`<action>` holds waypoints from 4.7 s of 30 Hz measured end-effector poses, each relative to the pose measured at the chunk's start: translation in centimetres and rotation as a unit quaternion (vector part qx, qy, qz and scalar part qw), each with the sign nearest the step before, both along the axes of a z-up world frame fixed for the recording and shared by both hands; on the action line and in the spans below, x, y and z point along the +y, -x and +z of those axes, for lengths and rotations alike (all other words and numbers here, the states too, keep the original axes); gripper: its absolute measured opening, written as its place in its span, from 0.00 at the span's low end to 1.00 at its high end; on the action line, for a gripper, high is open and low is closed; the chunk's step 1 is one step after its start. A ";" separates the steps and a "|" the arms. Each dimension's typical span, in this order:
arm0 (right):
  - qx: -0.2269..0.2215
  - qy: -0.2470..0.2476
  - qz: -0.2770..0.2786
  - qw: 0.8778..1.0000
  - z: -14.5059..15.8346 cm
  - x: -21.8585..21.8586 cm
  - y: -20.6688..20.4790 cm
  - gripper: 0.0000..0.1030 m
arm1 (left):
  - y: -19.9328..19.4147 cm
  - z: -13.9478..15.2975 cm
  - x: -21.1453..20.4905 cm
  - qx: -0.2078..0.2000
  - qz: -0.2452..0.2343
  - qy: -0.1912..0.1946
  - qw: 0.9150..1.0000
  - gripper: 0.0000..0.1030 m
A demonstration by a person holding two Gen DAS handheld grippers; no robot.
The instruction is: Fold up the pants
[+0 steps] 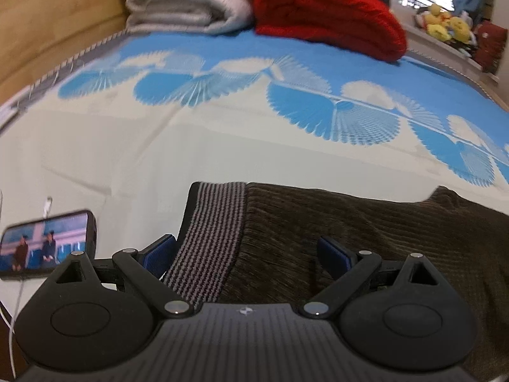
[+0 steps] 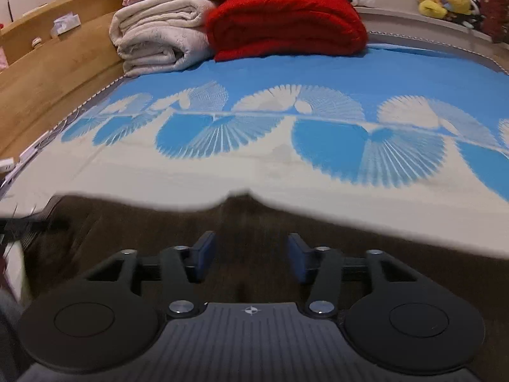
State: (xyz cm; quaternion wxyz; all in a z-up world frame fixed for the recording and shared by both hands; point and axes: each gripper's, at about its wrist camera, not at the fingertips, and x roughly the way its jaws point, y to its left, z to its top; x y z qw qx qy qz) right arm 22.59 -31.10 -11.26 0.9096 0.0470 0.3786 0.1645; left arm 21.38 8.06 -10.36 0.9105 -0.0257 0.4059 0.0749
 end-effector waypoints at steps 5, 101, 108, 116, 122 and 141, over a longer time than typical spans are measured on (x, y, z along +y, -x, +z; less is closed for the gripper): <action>0.007 0.037 -0.040 0.998 -1.7 -0.1 7.3 0.53 | 1.7 0.2 -1.8 -0.016 -0.022 -0.035 0.999 0.94; 0.047 0.086 -0.120 0.988 -3.7 -3.8 9.6 0.87 | 4.9 -1.1 -11.1 0.074 -0.173 0.016 0.982 1.00; 0.102 0.079 -0.224 0.966 -4.0 -9.9 8.9 0.87 | 4.7 -0.7 -11.8 0.072 -0.174 0.020 0.982 1.00; 0.065 0.034 -0.307 0.949 0.7 -19.9 11.1 0.86 | 5.0 -0.2 -12.1 0.061 -0.173 0.026 0.983 1.00; -0.063 -0.048 -0.511 0.856 3.8 -32.7 20.0 0.86 | 4.1 -0.1 -11.7 0.048 -0.138 0.021 0.989 1.00; -0.096 -0.255 -0.583 0.765 -8.1 -43.4 26.3 0.88 | 0.6 -2.4 -14.3 0.070 -0.112 -0.010 0.991 1.00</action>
